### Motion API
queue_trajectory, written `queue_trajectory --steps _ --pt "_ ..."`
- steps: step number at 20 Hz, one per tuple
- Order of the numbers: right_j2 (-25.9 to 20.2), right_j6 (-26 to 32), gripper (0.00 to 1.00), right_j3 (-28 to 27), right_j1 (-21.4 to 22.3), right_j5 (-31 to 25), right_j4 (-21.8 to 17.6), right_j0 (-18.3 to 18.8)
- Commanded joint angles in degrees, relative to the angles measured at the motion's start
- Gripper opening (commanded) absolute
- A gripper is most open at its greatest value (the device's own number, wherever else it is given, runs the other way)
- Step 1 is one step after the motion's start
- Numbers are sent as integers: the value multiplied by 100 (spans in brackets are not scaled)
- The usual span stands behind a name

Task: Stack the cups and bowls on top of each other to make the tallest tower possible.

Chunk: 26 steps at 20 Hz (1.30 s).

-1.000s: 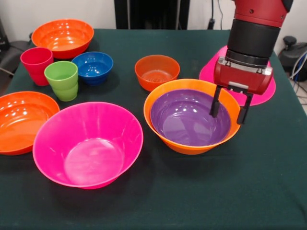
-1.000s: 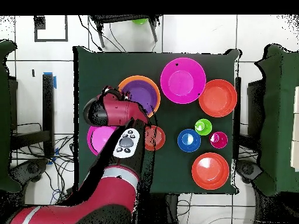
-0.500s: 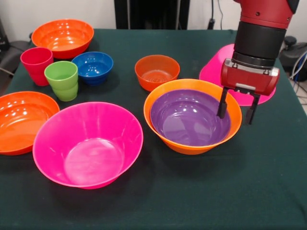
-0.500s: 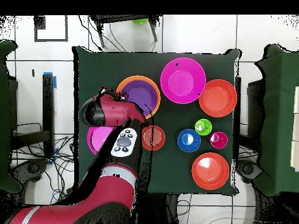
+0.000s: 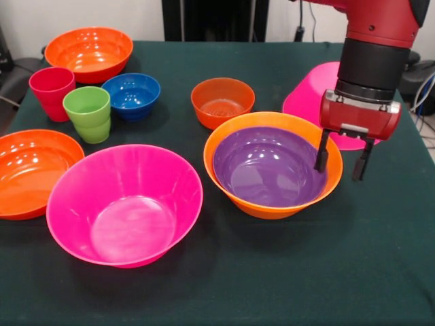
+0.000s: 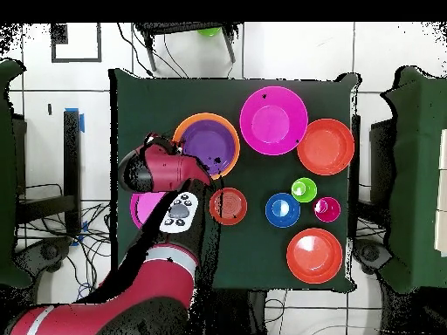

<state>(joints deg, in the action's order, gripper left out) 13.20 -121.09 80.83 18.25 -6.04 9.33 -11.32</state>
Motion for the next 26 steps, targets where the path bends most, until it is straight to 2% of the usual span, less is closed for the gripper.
queue_trajectory --steps 1,18,19,26 --pt "-585 -462 100 -120 -364 334 -276 -115" --pt "-390 -276 100 -259 -460 348 -320 -253" --pt "-395 -241 0 -272 -461 364 -355 -250" --pt "-571 -171 0 -260 -399 119 -345 -144"
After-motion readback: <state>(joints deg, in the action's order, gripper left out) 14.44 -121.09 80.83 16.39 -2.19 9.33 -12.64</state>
